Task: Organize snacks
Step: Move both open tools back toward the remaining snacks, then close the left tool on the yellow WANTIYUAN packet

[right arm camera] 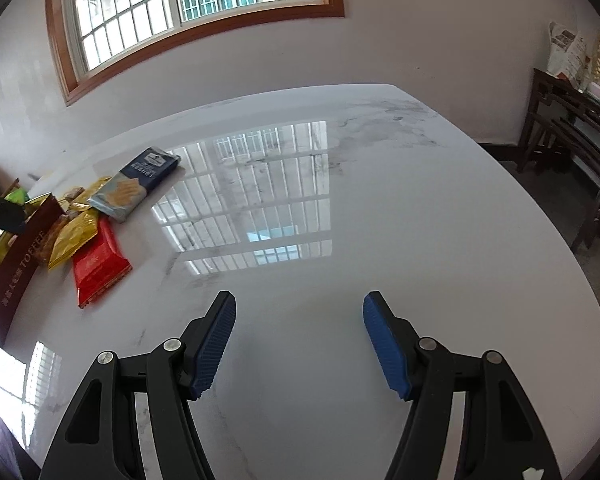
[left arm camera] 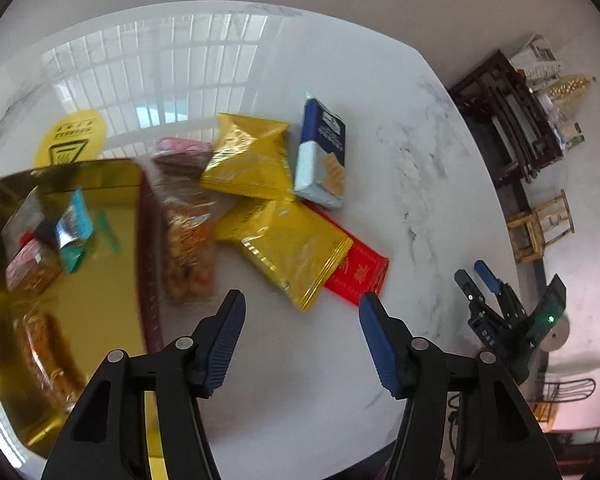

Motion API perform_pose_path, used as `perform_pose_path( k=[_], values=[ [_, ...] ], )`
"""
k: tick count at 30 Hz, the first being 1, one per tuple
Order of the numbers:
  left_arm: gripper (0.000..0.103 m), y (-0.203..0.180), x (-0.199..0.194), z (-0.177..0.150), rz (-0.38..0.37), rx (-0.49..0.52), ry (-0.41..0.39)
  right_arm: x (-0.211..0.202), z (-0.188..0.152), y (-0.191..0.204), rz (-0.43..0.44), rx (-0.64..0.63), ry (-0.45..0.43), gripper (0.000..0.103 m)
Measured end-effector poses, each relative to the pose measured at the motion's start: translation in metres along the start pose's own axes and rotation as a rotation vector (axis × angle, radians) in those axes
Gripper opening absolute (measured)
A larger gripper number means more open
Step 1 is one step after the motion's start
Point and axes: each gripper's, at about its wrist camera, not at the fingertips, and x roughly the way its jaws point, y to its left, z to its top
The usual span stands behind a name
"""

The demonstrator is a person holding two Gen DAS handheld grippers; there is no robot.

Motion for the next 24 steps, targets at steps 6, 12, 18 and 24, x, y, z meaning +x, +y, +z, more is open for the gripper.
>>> perform_pose_path(
  k=[6, 12, 18, 24],
  values=[
    [0.059, 0.012, 0.028, 0.018, 0.000, -0.147, 0.056, -0.002, 0.000, 0.002, 0.020, -0.019, -0.011, 0.064],
    [0.059, 0.026, 0.049, 0.022, -0.013, -0.289, 0.061, -0.002, 0.000, 0.004, 0.043, -0.030, -0.007, 0.064],
    [0.060, 0.036, 0.062, 0.024, -0.015, -0.376, 0.053, -0.003, -0.001, 0.006, 0.060, -0.048, -0.008, 0.064],
    [0.061, 0.035, 0.064, 0.027, 0.013, -0.430, 0.028, -0.004, -0.003, 0.009, 0.072, -0.061, -0.006, 0.065]
  ],
)
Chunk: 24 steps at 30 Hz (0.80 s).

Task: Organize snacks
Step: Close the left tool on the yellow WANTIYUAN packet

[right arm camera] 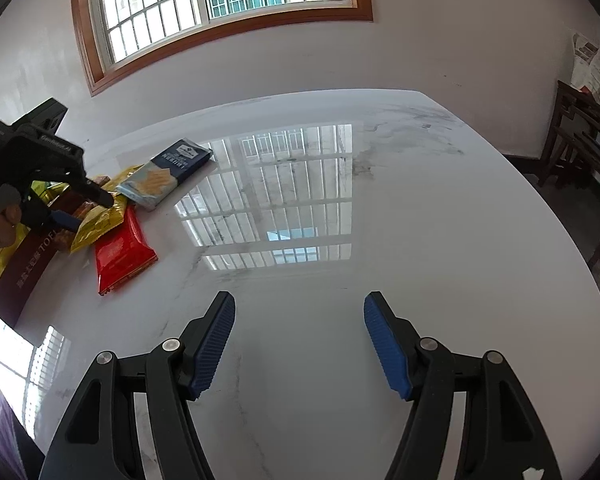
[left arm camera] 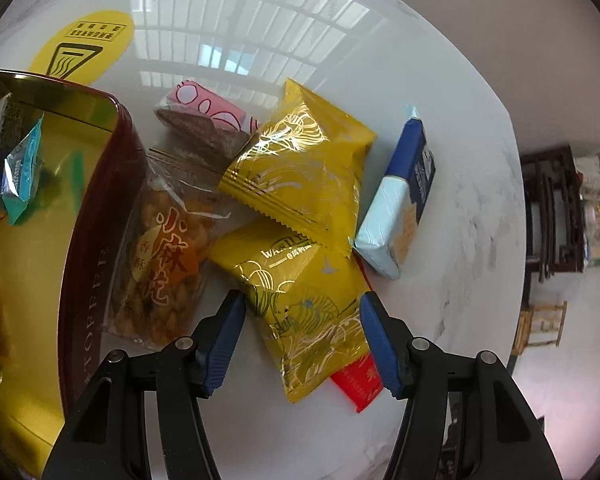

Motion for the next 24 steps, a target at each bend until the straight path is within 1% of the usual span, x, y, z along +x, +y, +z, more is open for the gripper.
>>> perform_pose_path(
  k=[5, 8, 9, 10, 12, 14, 16, 18, 20, 21, 22, 24],
  values=[
    [0.068, -0.010, 0.006, 0.003, 0.043, -0.028, -0.016, 0.001, -0.001, 0.003, 0.010, -0.011, 0.011, 0.065],
    [0.078, -0.017, 0.010, 0.003, 0.070, -0.031, -0.009, 0.000, -0.001, 0.003, 0.016, -0.013, 0.010, 0.065],
    [0.084, -0.018, 0.011, 0.004, 0.081, -0.036, -0.011, 0.000, -0.001, 0.003, 0.018, -0.014, 0.009, 0.065],
    [0.087, -0.019, 0.012, 0.005, 0.093, -0.040, -0.016, 0.000, -0.001, 0.003, 0.020, -0.015, 0.008, 0.066],
    [0.087, -0.021, 0.013, 0.006, 0.129, -0.051, -0.036, -0.001, -0.002, 0.003, 0.023, -0.017, 0.006, 0.067],
    [0.087, -0.023, 0.015, 0.004, 0.149, -0.054, -0.043, -0.001, -0.002, 0.003, 0.026, -0.018, 0.004, 0.067],
    [0.087, -0.025, 0.017, 0.004, 0.161, -0.051, -0.043, -0.002, -0.002, 0.003, 0.030, -0.021, 0.003, 0.067],
    [0.086, -0.030, 0.020, 0.003, 0.186, -0.027, -0.033, -0.002, -0.002, 0.004, 0.034, -0.022, 0.002, 0.067],
    [0.077, -0.036, 0.021, 0.001, 0.214, -0.010, -0.034, -0.002, -0.002, 0.004, 0.034, -0.020, 0.001, 0.067],
    [0.060, -0.039, 0.019, 0.000, 0.214, -0.004, -0.050, -0.001, -0.002, 0.004, 0.035, -0.020, 0.002, 0.067],
    [0.060, -0.039, 0.019, -0.001, 0.182, -0.003, -0.049, -0.001, -0.002, 0.003, 0.037, -0.019, 0.002, 0.067],
    [0.060, -0.039, 0.019, -0.004, 0.164, 0.018, -0.058, -0.001, -0.002, 0.004, 0.036, -0.018, 0.003, 0.067]
  ],
)
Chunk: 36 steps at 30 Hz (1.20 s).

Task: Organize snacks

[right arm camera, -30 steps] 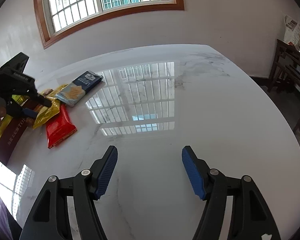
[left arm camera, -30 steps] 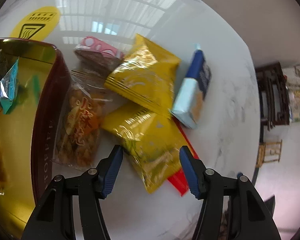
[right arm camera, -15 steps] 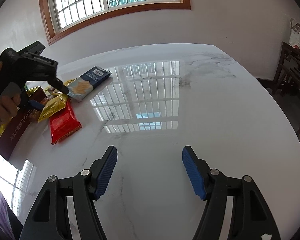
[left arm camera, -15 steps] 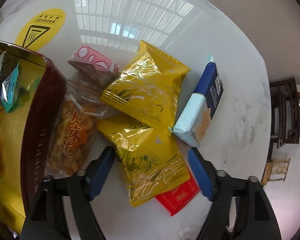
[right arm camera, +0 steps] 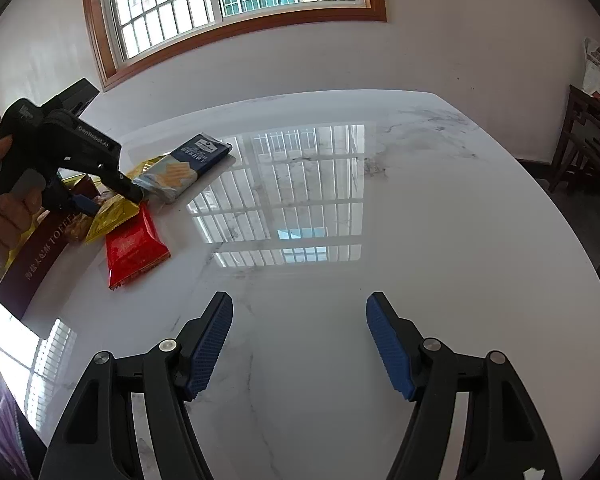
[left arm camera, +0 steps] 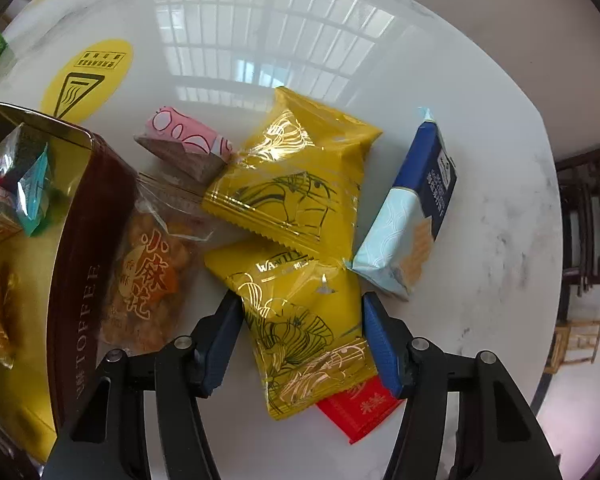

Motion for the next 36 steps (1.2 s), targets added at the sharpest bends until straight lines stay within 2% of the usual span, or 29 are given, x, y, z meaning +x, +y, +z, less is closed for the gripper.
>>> perform_pose_path(
  k=[2, 5, 10, 16, 23, 26, 28, 31, 36],
  values=[
    [0.060, -0.003, 0.000, -0.004, -0.006, 0.029, -0.003, 0.001, 0.000, 0.000, 0.000, 0.003, 0.004, 0.067],
    [0.060, 0.004, -0.006, -0.017, -0.111, 0.016, 0.010, 0.001, 0.001, 0.001, -0.005, 0.006, 0.011, 0.067],
    [0.060, 0.014, -0.030, -0.046, -0.182, 0.034, -0.023, 0.003, 0.001, 0.003, -0.015, 0.004, 0.022, 0.067],
    [0.060, 0.023, -0.051, -0.071, -0.189, 0.072, -0.057, 0.006, 0.003, 0.007, 0.007, -0.026, 0.032, 0.067],
    [0.060, 0.036, -0.068, -0.087, -0.188, 0.115, -0.079, 0.013, 0.006, 0.044, 0.190, -0.211, 0.066, 0.067],
    [0.060, 0.038, -0.074, -0.092, -0.195, 0.127, -0.087, 0.021, 0.017, 0.065, 0.275, -0.230, 0.069, 0.068],
    [0.060, 0.041, -0.079, -0.095, -0.197, 0.140, -0.094, 0.035, 0.030, 0.080, 0.338, -0.221, 0.109, 0.070],
    [0.060, 0.048, -0.088, -0.099, -0.204, 0.144, -0.107, 0.047, 0.044, 0.105, 0.261, -0.328, 0.072, 0.069],
    [0.060, 0.057, -0.098, -0.102, -0.203, 0.144, -0.129, 0.078, 0.059, 0.129, 0.273, -0.371, 0.153, 0.069]
  ],
)
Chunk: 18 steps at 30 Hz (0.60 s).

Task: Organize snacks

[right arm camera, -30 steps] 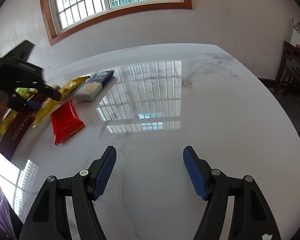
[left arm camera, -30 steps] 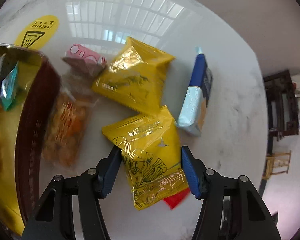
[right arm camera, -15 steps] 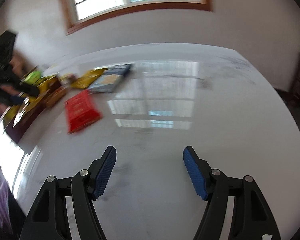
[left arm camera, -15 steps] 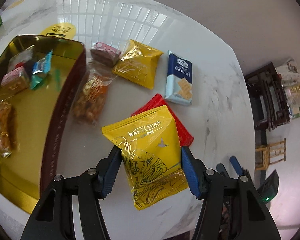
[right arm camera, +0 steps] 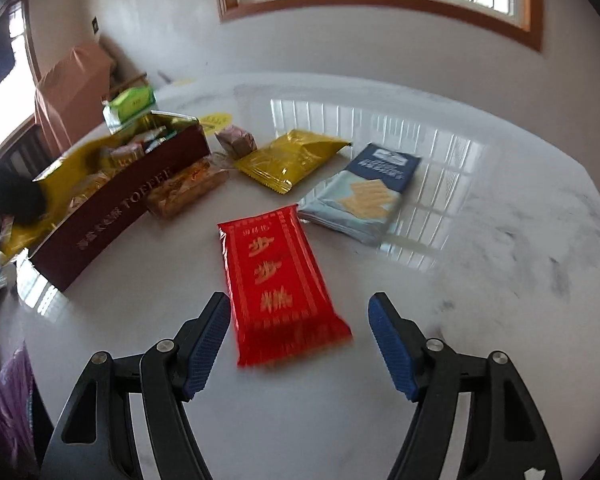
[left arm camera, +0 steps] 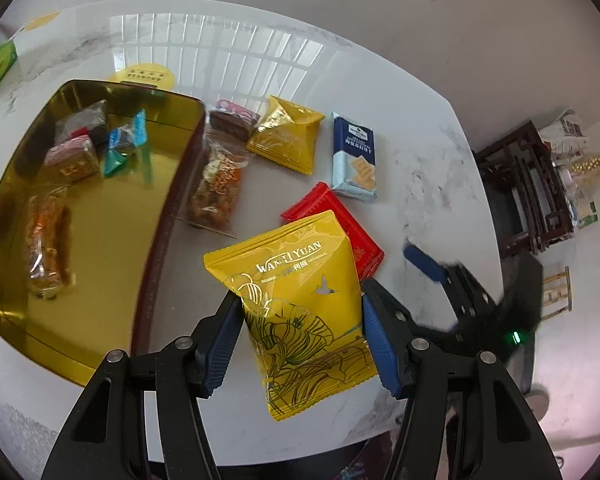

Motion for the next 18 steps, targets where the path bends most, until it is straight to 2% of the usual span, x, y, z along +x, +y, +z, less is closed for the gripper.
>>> perform_pose_path(
  k=[4, 5, 8, 11, 13, 14, 15, 18],
  values=[
    [0.060, 0.008, -0.008, -0.001, -0.002, -0.009, -0.015, 0.014, 0.006, 0.005, 0.026, -0.023, 0.013, 0.070],
    [0.060, 0.011, -0.011, -0.002, 0.000, -0.009, -0.019, 0.017, 0.009, 0.007, 0.022, -0.037, 0.016, 0.068],
    [0.060, 0.017, -0.017, -0.003, 0.005, -0.013, -0.028, 0.021, 0.013, 0.014, 0.030, -0.062, 0.012, 0.053],
    [0.060, 0.022, -0.018, -0.004, 0.011, -0.019, -0.029, 0.021, 0.013, 0.017, 0.027, -0.066, 0.011, 0.054],
    [0.060, 0.027, -0.020, -0.005, 0.013, -0.027, -0.030, 0.021, 0.014, 0.019, 0.037, -0.067, 0.013, 0.059],
    [0.060, 0.030, -0.020, -0.005, 0.015, -0.031, -0.029, 0.021, 0.013, 0.018, 0.028, -0.069, 0.022, 0.076],
    [0.060, 0.032, -0.021, -0.006, 0.016, -0.036, -0.030, 0.024, 0.013, 0.020, 0.010, -0.079, 0.038, 0.089],
    [0.060, 0.038, -0.025, -0.009, 0.017, -0.048, -0.030, 0.027, 0.014, 0.026, -0.009, -0.101, 0.047, 0.091]
  ],
)
